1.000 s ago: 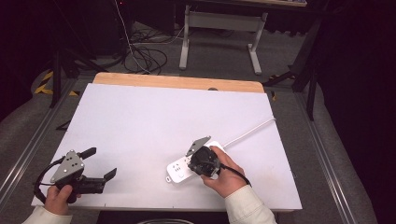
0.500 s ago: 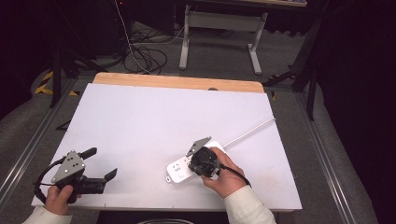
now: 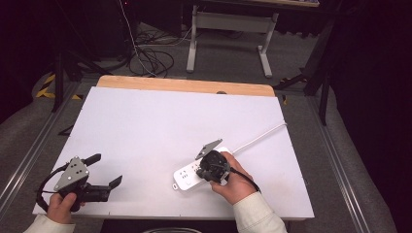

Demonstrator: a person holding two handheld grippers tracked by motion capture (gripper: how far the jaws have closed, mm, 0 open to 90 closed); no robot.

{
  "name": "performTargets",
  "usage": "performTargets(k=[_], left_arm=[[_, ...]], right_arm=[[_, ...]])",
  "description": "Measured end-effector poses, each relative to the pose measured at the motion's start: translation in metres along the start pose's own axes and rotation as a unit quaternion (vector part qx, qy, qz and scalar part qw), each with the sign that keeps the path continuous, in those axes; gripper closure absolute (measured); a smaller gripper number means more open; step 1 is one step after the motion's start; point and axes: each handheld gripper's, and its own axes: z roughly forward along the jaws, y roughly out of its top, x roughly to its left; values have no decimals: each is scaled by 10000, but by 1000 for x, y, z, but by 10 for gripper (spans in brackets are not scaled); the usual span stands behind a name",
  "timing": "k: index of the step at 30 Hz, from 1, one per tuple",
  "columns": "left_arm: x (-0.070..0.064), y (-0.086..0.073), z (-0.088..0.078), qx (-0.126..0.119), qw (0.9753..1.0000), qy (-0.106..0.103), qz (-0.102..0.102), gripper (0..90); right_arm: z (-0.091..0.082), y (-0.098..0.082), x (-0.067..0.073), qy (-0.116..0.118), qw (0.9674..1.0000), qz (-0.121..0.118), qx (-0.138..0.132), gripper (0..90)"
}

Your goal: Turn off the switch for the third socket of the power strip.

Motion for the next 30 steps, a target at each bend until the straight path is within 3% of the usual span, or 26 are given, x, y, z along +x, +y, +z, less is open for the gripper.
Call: performTargets(k=[21,24,25,26,27,28,30], left_arm=[[-1,0,0,10,10000,14,5,22],[0,0,0,26,10000,11,12,22],[0,0,1,29,10000,13,8,22],[0,0,1,33,10000,19,13,22],[0,0,1,36,10000,10,21,22],[0,0,1,15,10000,21,-1,22],[0,0,1,16,10000,15,-7,22]], right_arm=[[2,3,0,-15,9999,55,145,900],[1,4,3,-104,9998,-26,151,900],[-1,6,4,-129,9998,-74,115,900],[-7,9,6,-12,9999,-109,51,900],[-24,16,12,-66,9990,-247,-357,900],[-24,16,12,-66,9990,-247,-357,900],[-38,22,18,-168,9971,-325,-669,900]])
